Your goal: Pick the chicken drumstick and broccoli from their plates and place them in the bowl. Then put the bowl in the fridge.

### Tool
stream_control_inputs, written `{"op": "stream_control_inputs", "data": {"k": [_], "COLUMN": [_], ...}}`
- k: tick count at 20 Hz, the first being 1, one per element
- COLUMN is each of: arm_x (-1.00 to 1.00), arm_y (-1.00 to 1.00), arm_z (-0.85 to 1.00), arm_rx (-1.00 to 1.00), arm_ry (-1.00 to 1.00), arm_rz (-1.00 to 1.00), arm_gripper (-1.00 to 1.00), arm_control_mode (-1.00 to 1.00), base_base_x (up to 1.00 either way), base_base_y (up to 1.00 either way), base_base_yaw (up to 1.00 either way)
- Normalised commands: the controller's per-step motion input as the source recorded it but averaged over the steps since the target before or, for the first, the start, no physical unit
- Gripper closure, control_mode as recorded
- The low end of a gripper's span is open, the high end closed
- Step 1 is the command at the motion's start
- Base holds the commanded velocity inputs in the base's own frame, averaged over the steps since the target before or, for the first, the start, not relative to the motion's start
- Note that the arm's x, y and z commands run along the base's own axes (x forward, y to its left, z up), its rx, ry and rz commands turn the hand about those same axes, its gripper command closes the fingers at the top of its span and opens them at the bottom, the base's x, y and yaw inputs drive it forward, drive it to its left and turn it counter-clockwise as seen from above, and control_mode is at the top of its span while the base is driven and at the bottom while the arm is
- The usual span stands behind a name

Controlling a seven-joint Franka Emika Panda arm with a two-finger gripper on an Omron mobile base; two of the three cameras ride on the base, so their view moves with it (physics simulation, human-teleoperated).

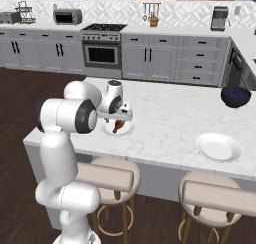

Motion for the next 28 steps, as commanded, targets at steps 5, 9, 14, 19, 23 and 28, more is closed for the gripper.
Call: {"op": "stream_control_inputs", "data": {"k": [5, 9, 14, 19, 23, 28], "arm_x": [0.17, 0.12, 0.18, 0.11, -0.57, -1.00], "arm_y": [0.05, 0.00, 0.00, 0.00, 0.00, 0.00], "arm_z": [-0.65, -0.40, -0.03, 0.00, 0.49, 1.00], "arm_rx": [-0.03, -0.04, 0.00, 0.00, 0.03, 0.00], "arm_ry": [0.00, -0.02, 0.00, -0.01, -0.01, -0.13], "arm_rz": [0.00, 0.00, 0.00, -0.03, -0.06, -0.10], "arm_gripper": [-1.00, -1.00, 1.00, 1.00, 1.00, 1.00], "arm_control_mode": [-1.00, -1.00, -1.00, -1.00, -1.00, -1.00], "base_base_x": [0.00, 0.00, 0.00, 0.00, 0.00, 0.00], "base_base_y": [0.00, 0.00, 0.00, 0.00, 0.00, 0.00], "base_base_yaw": [0.00, 0.00, 0.00, 0.00, 0.00, 0.00]}}
